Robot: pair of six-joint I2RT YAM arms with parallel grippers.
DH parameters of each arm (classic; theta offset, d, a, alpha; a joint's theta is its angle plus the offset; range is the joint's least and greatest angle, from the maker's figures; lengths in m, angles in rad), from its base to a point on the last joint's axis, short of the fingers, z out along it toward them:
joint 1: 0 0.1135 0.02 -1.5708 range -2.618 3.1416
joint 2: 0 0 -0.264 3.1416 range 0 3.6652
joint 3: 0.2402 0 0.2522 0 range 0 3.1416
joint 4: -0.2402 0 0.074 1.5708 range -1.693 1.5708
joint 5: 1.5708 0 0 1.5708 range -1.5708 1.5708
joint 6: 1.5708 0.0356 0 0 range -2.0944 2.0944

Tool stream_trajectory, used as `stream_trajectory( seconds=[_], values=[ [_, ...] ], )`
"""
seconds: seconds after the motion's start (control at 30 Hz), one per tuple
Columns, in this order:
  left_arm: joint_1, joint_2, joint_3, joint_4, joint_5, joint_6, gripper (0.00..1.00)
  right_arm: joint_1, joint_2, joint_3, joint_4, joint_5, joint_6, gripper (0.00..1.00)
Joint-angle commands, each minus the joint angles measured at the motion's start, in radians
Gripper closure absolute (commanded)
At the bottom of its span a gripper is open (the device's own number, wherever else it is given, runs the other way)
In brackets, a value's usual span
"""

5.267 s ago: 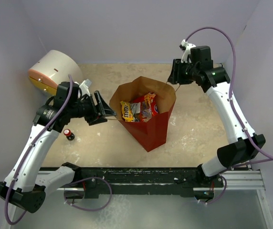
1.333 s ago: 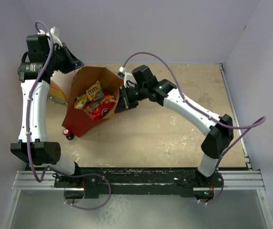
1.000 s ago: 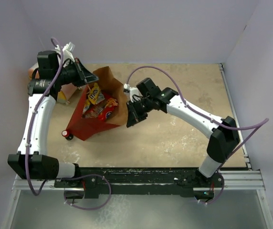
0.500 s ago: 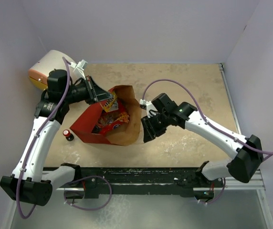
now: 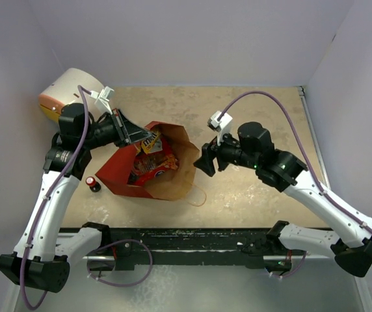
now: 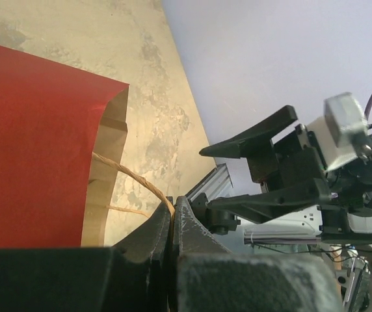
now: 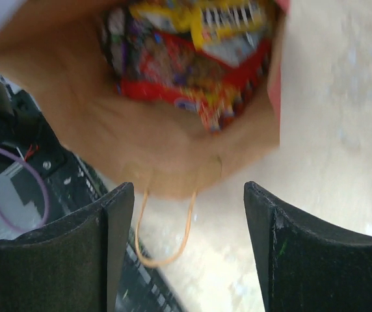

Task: Take the snacks out of the paper bag
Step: Take out the snack from the paper bag.

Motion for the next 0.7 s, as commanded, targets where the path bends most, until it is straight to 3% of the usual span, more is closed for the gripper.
stream_trajectory(
  seconds=[0.0, 0.1, 0.3, 0.43, 0.67],
  values=[
    [-0.004, -0.017, 0.002, 0.069, 0.002, -0.028, 1.0, 0.041, -0.017, -0.079, 0.451, -0.189, -0.237, 0.3],
    [-0.004, -0.004, 0.012, 0.078, 0.017, -0.034, 1.0, 0.104, -0.027, -0.152, 0.551, -0.323, -0.502, 0.26],
    [-0.003, 0.014, 0.061, 0.022, 0.046, 0.0, 1.0, 0.138, 0.131, -0.077, 0.41, -0.34, -0.858, 0.24],
    [-0.004, 0.024, 0.084, -0.056, 0.045, 0.051, 1.0, 0.142, 0.214, -0.096, 0.43, -0.292, -0.993, 0.23],
    [-0.004, 0.034, 0.083, -0.057, 0.052, -0.013, 1.0, 0.142, 0.421, -0.031, 0.419, -0.164, -1.208, 0.2]
  ],
)
